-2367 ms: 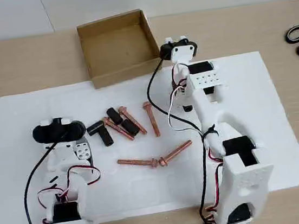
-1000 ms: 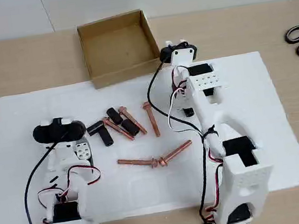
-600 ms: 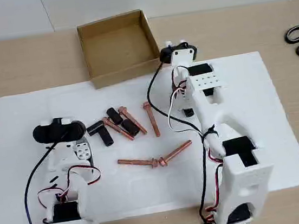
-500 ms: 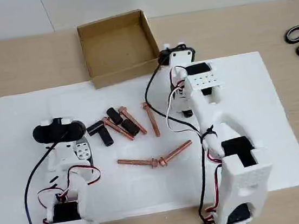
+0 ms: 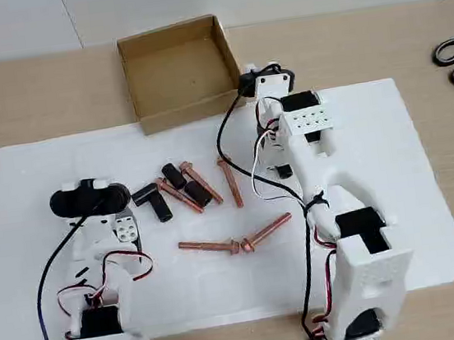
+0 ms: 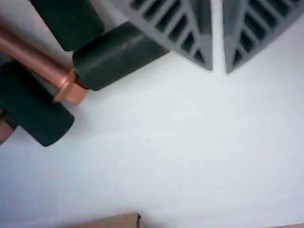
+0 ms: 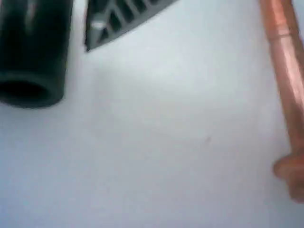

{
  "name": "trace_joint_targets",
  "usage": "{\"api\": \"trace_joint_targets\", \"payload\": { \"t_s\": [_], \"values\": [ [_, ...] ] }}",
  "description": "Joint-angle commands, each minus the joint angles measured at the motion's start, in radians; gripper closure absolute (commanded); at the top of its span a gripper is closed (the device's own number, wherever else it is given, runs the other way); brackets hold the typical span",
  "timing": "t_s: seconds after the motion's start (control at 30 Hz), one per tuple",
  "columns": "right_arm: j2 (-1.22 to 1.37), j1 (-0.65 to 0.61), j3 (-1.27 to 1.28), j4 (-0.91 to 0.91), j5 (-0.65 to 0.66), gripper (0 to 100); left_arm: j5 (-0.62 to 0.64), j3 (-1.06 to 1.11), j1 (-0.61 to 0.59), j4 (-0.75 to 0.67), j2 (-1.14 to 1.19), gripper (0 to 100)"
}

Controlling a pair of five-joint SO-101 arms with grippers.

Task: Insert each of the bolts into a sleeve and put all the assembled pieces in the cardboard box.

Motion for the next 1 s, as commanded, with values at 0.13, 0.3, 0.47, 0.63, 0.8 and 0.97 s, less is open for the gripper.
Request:
{"api": "trace_joint_targets", "payload": {
  "t_s": [0.13,0.3,0.47,0.63,0.8,0.97],
  "values": [
    [-0.061,-0.035,-0.048,-0.021,-0.002,76.8,-0.005,-0.01,-0.003,-0.005,-0.005,99],
    [-0.031,-0.064,-0.048,-0.042,-0.002,76.8,-0.005,-0.01,-0.003,-0.005,-0.005,99],
    [0.041,-0.051,-0.051,-0.044,-0.003,76.8,-0.005,-0.01,-0.003,-0.005,-0.005,99],
    [0.076,-0.042,-0.052,-0.058,-0.005,76.8,-0.005,-0.01,-0.003,-0.005,-0.005,99],
    [0.084,-0.035,-0.052,-0.058,-0.005,76.8,-0.005,-0.01,-0.003,-0.005,-0.005,99],
    [0.079,-0.035,-0.052,-0.058,-0.006,85.8,-0.005,-0.01,-0.003,-0.005,-0.005,99]
  ]
}}
